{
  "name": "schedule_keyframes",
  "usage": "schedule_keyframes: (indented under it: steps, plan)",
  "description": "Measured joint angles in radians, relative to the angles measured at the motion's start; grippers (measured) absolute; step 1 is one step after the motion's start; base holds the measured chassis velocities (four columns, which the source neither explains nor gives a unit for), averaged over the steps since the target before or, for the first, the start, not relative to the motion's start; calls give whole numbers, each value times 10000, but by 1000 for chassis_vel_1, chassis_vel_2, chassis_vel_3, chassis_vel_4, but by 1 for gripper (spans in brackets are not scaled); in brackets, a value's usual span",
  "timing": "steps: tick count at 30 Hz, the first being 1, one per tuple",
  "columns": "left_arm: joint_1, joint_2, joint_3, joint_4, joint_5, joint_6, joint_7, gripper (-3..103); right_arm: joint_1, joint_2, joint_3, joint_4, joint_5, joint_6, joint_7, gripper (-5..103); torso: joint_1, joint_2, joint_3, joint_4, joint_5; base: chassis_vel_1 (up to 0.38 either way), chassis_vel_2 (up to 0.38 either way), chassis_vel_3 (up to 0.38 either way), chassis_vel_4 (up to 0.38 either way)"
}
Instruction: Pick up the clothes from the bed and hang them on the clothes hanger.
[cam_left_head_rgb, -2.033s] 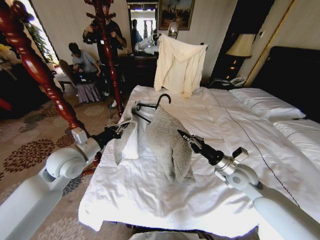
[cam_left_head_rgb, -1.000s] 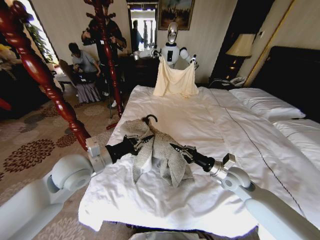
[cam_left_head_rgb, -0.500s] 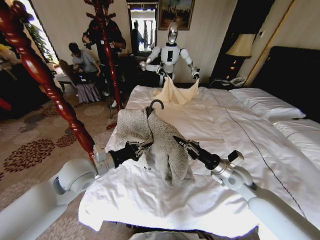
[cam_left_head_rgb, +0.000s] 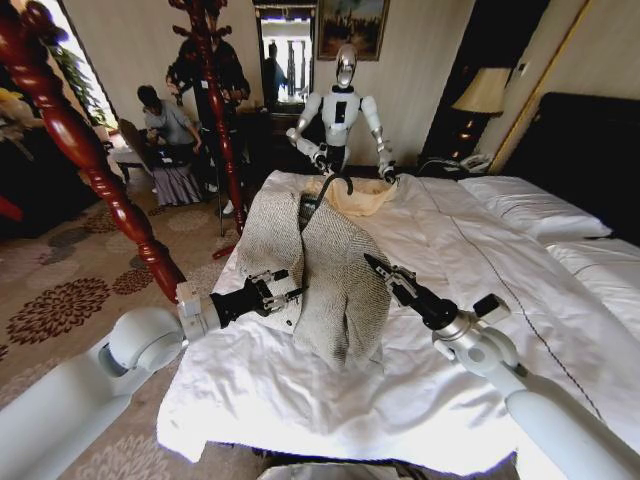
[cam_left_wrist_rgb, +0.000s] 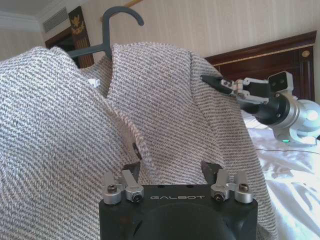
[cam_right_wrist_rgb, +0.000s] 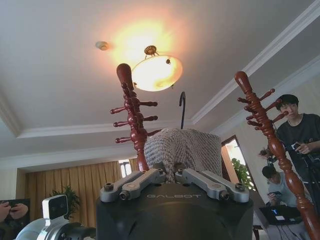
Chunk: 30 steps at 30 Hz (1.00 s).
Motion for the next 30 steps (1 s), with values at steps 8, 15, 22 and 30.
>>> schedule_keyframes:
  steps: [8, 15, 22, 30]
  plan:
    - [-211, -8, -370, -64, -446, -549, 445, 93, 2, 167, -53, -277, -149, -2, -408, 3, 0, 0, 0, -1, 0, 0, 0, 0, 0]
    - [-837, 332, -1323, 937, -1406, -1212, 1680, 100, 132, 377, -360, -517, -494, -6, -914, 3, 0, 0, 0, 0, -1, 0, 0, 0, 0]
    - [-2639, 1278, -1465, 3482, -1483, -1644, 4847, 100, 318, 632, -791, -739, -1060, -33, -1695, 3, 0, 0, 1, 1, -1, 0, 0, 0, 0]
    - [-3921, 1444, -812, 4948, -1557, -1590, 6503, 100, 544, 715, -1339, -969, -1913, -57, -2411, 3, 0, 0, 1, -7, -1, 0, 0, 0, 0]
